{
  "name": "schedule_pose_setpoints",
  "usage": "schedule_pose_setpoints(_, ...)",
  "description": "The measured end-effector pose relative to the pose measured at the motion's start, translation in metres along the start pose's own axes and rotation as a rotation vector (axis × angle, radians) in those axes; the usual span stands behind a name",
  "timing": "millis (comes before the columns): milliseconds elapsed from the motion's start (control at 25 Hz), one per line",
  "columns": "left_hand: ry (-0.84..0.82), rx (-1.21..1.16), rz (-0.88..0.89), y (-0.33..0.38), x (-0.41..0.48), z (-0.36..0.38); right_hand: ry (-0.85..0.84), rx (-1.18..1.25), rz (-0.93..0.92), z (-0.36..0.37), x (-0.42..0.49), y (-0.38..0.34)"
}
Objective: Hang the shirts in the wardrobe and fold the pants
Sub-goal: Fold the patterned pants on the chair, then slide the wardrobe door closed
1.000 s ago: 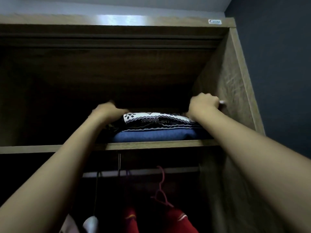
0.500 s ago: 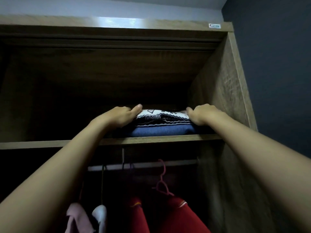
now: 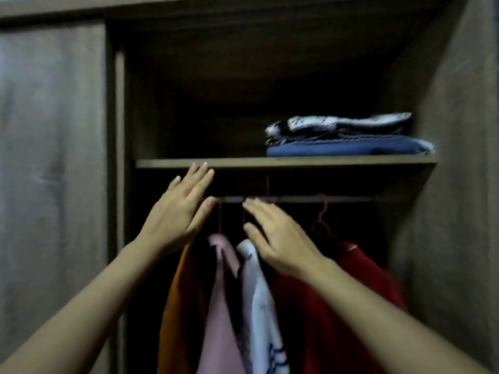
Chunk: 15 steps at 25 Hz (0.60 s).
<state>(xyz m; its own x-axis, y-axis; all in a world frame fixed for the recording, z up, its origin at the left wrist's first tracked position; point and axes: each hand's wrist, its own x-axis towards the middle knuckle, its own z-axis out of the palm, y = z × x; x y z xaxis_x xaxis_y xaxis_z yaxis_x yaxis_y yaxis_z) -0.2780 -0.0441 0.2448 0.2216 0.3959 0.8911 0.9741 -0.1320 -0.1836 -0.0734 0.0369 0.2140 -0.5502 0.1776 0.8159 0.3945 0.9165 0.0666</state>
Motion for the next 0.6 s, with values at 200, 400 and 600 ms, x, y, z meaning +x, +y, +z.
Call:
schedule_pose_setpoints(200,0.024,0.069,-0.291,-0.055,-0.174,-0.015,-0.264,0.340,0.069,0.146,-0.106,-0.104)
schedule_pose_setpoints(400,-0.180,0.326,-0.364,-0.092,-0.267,-0.007,-0.660,0.475,-0.097,0.219,-0.163,-0.178)
schedule_pose_setpoints(600,-0.196,0.355,-0.183,-0.122,-0.293,0.032,-0.911,0.381,-0.300,0.277,-0.175,-0.207)
